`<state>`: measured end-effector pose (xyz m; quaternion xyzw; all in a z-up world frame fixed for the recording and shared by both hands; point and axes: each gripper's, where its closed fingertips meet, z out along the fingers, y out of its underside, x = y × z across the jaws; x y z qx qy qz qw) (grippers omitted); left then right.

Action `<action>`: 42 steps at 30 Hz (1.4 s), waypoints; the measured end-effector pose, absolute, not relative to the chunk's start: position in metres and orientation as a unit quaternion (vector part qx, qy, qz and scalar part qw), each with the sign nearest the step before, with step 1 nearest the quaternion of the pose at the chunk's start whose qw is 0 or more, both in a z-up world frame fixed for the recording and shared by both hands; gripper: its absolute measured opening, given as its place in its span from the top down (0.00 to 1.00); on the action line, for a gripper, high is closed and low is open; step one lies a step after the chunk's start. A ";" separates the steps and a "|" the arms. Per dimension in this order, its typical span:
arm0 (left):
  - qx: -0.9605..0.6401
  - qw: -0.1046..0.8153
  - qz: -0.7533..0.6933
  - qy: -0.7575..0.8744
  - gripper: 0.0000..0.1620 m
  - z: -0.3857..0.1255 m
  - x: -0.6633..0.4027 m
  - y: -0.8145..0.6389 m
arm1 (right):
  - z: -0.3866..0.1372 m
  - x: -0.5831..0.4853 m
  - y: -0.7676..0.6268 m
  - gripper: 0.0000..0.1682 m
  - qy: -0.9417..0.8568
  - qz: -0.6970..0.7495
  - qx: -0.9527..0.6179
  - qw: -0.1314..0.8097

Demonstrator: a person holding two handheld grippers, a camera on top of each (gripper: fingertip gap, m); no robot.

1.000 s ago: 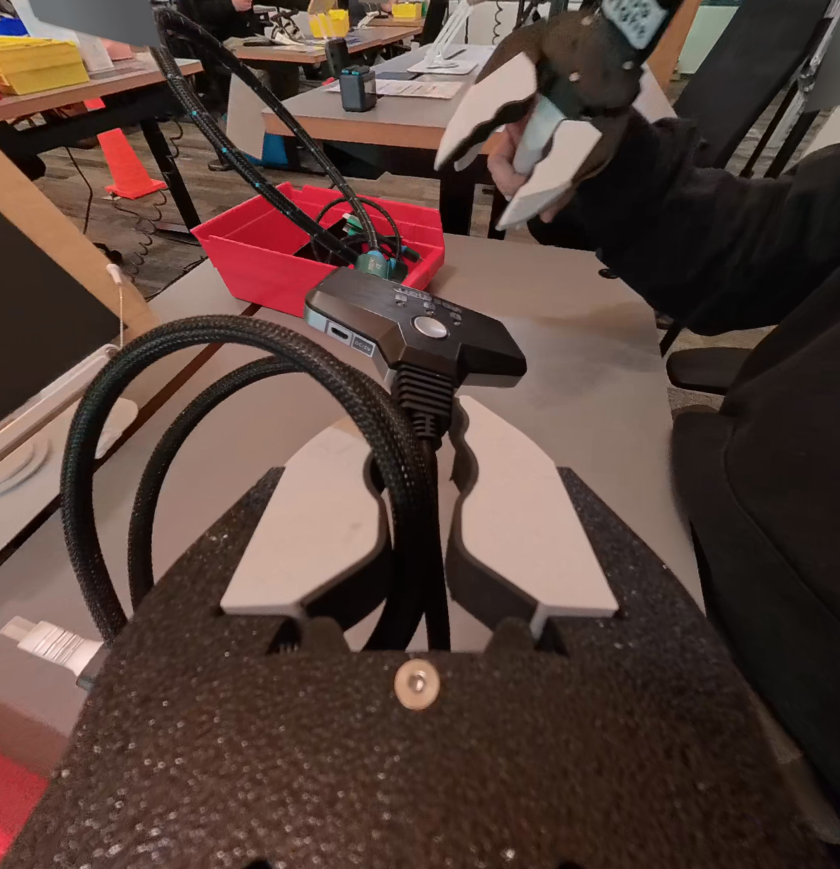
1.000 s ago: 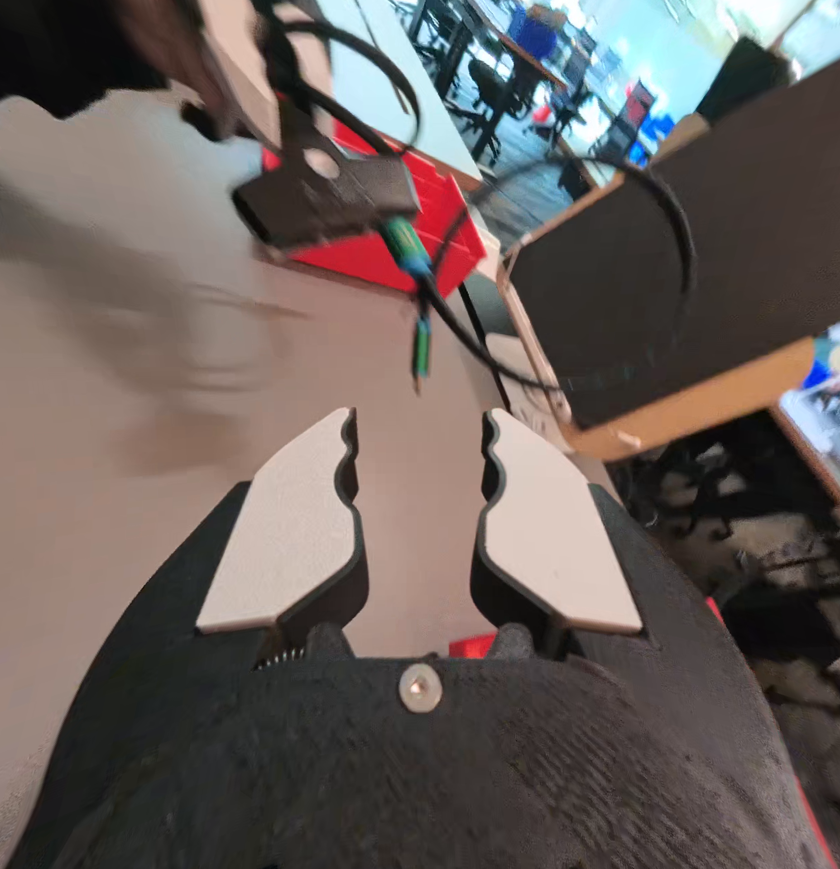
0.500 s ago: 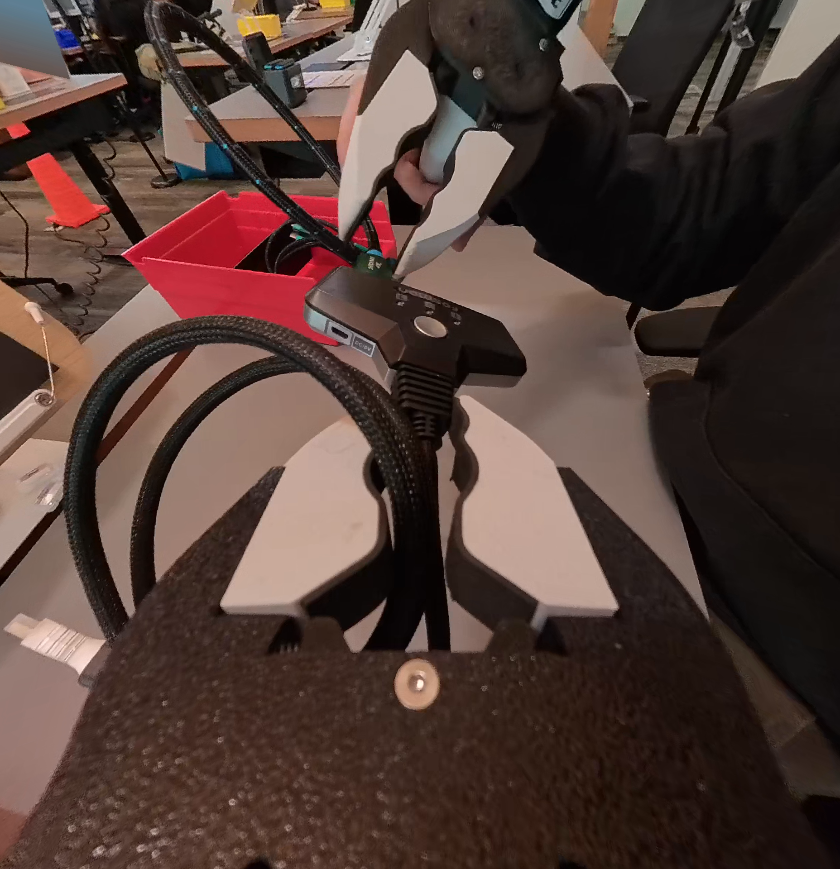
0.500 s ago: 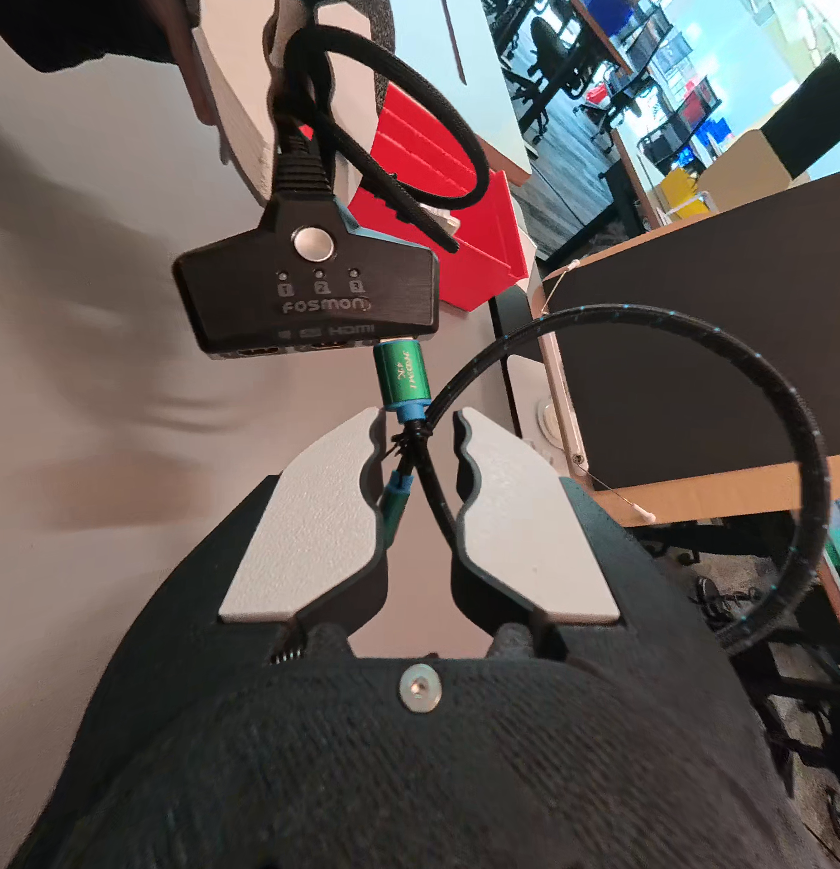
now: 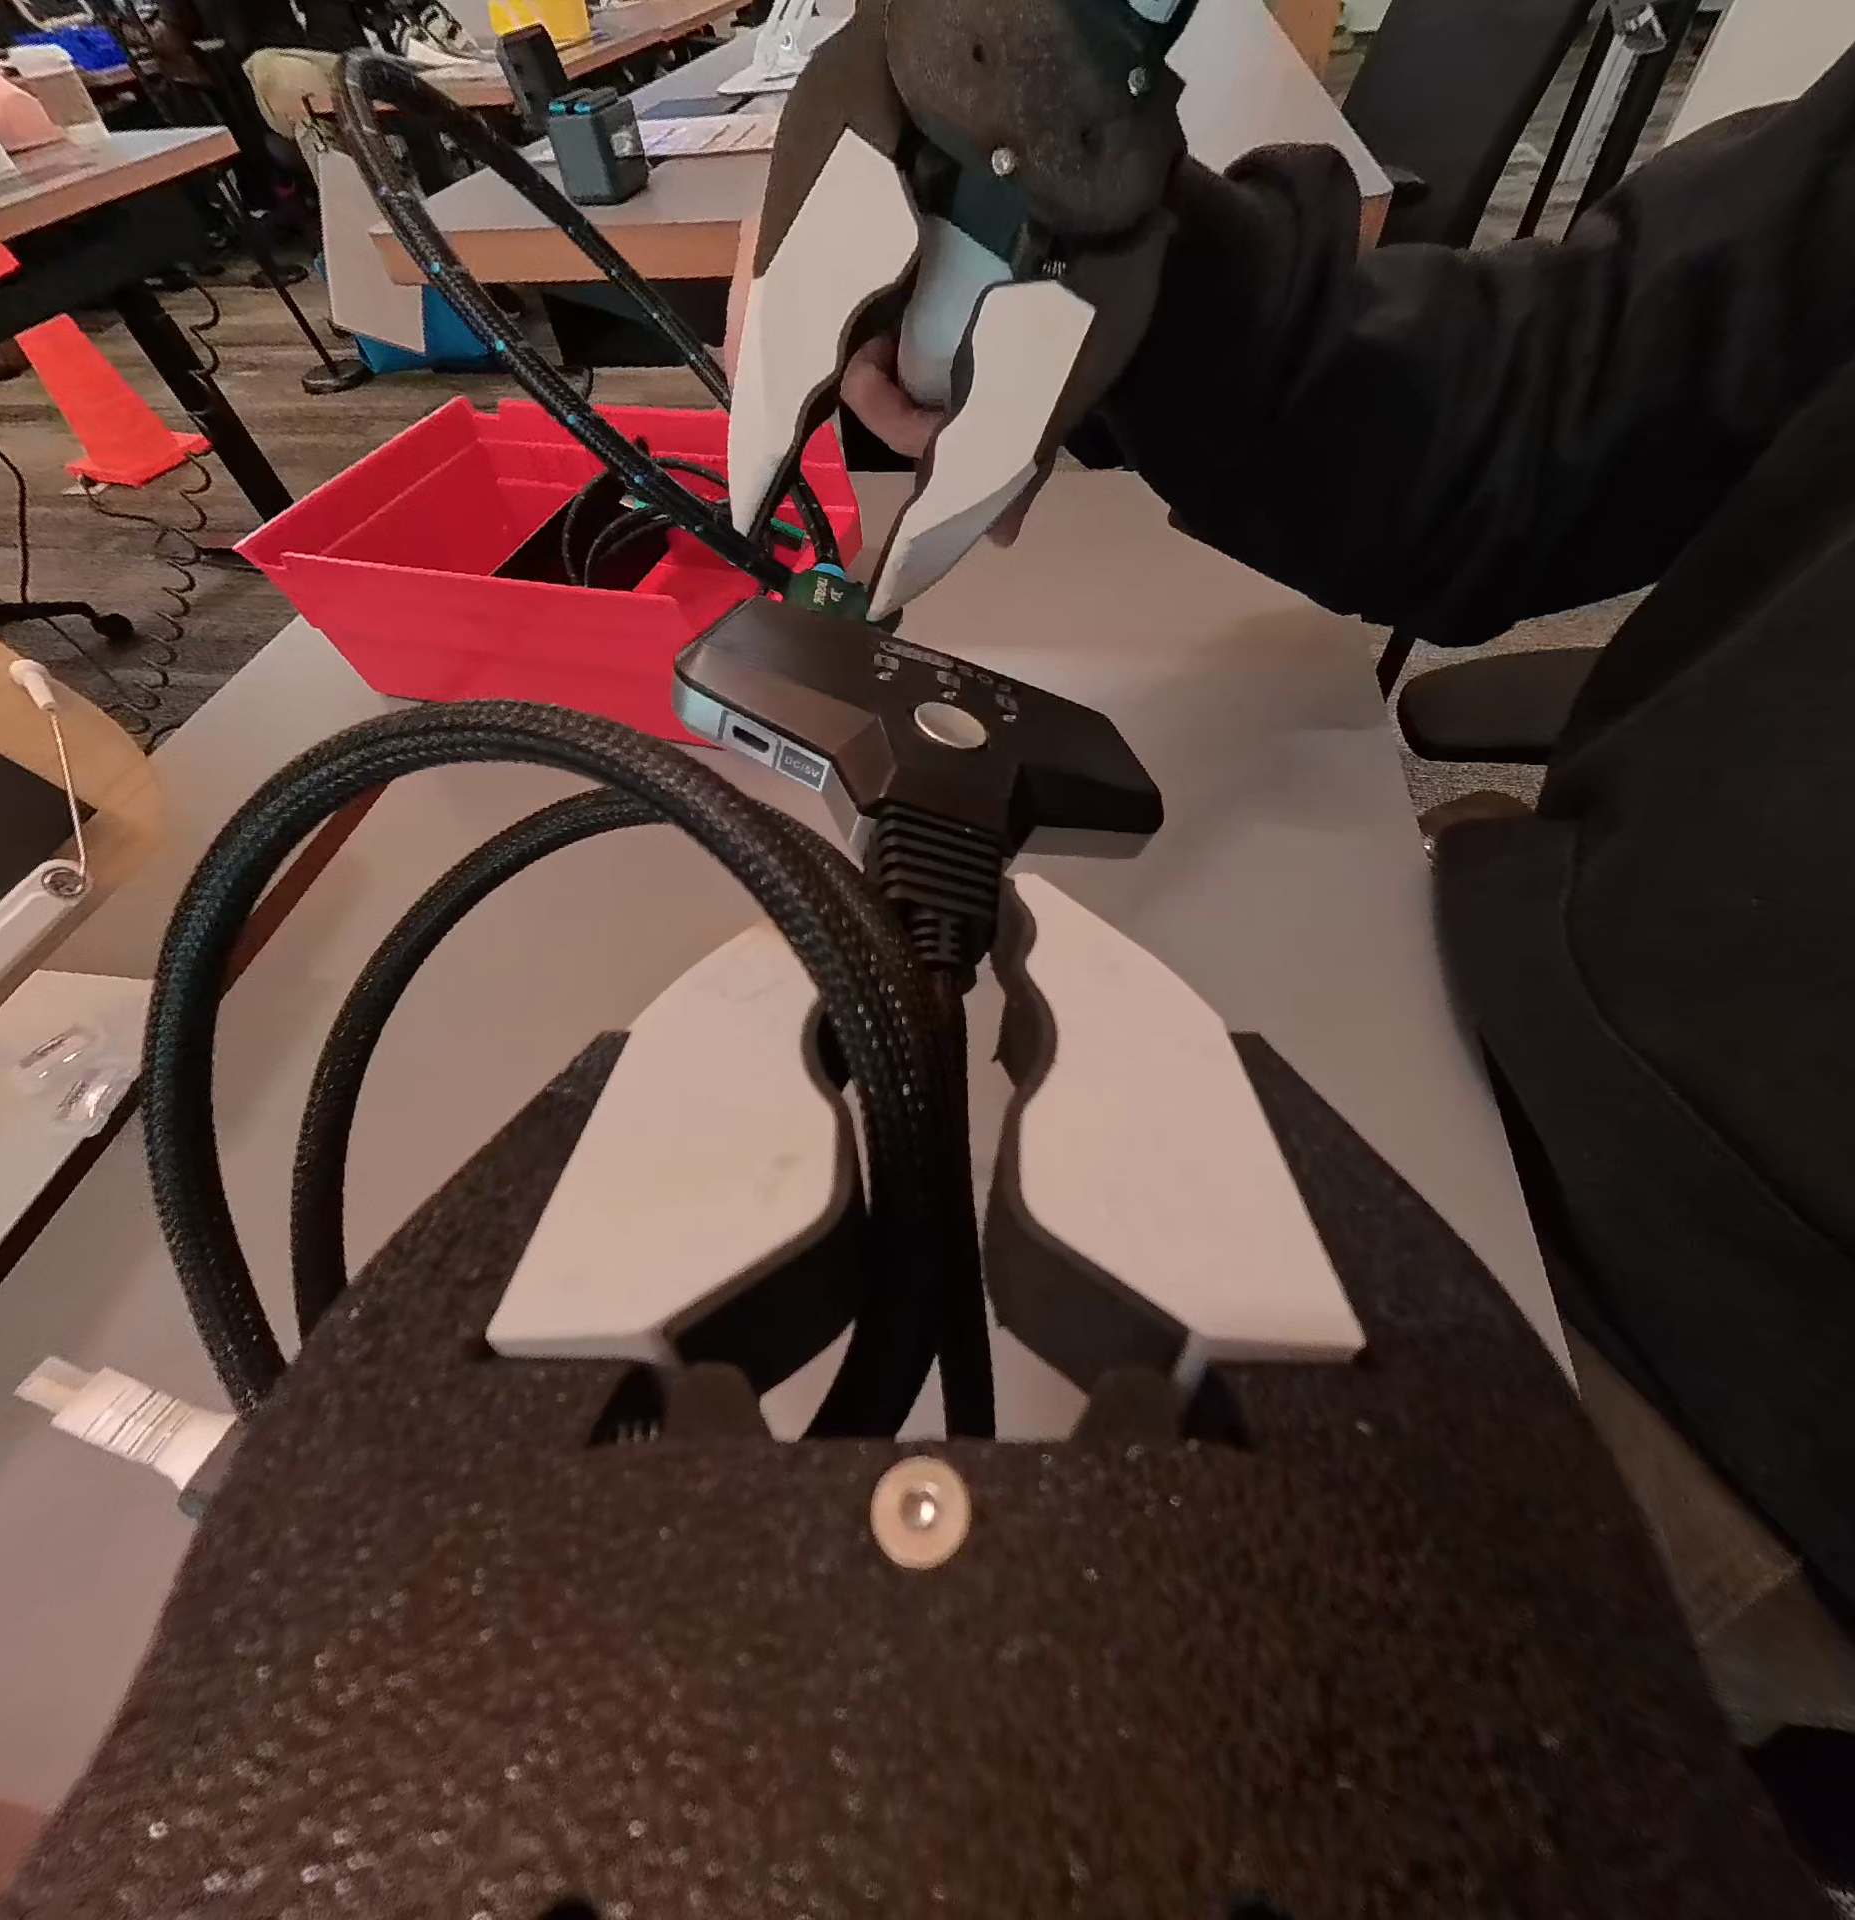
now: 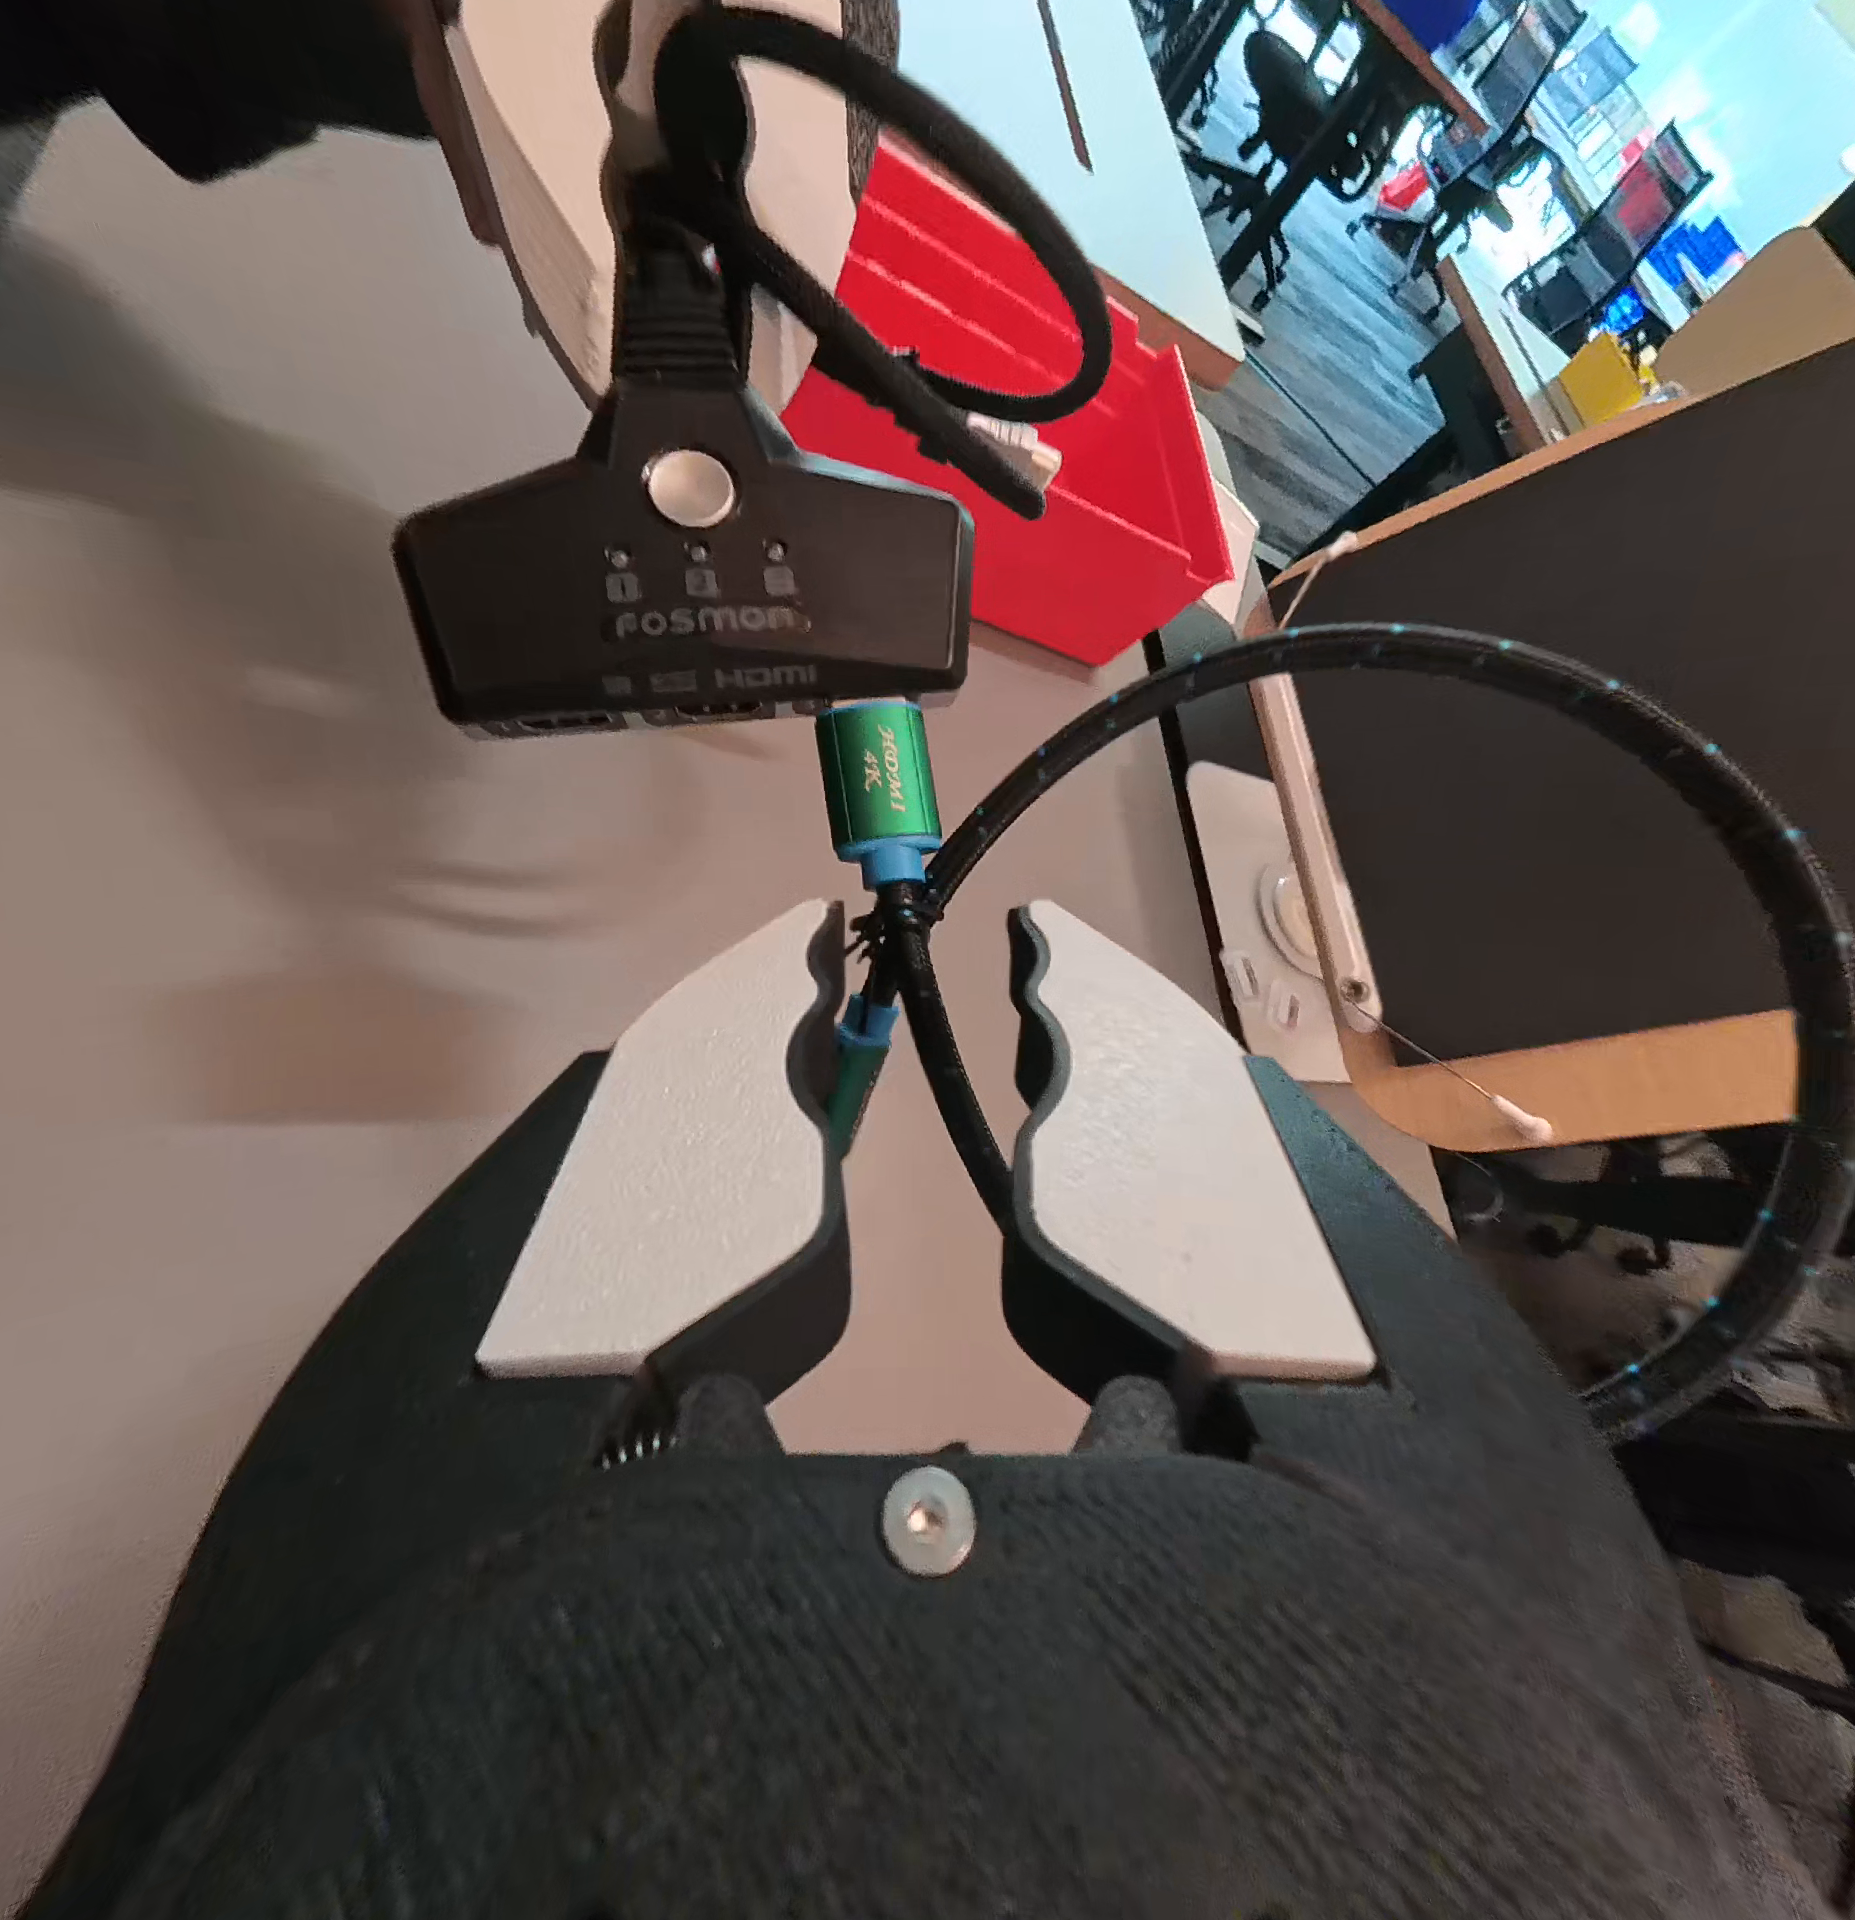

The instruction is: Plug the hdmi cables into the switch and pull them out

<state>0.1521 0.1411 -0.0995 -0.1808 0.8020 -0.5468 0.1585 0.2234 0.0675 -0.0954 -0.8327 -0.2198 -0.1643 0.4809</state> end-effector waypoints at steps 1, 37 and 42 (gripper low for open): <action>-0.181 0.159 -0.549 0.800 0.86 -0.099 0.153 0.141 | -0.098 0.226 0.068 0.82 -0.221 -0.175 -0.835 0.473; -0.175 0.081 -0.577 0.794 0.86 -0.100 0.140 0.116 | -0.099 0.199 0.036 0.89 -0.263 0.001 -0.826 0.499; -0.182 0.088 -0.569 0.797 0.86 -0.101 0.144 0.120 | -0.103 0.204 0.039 0.91 -0.267 -0.024 -0.835 0.480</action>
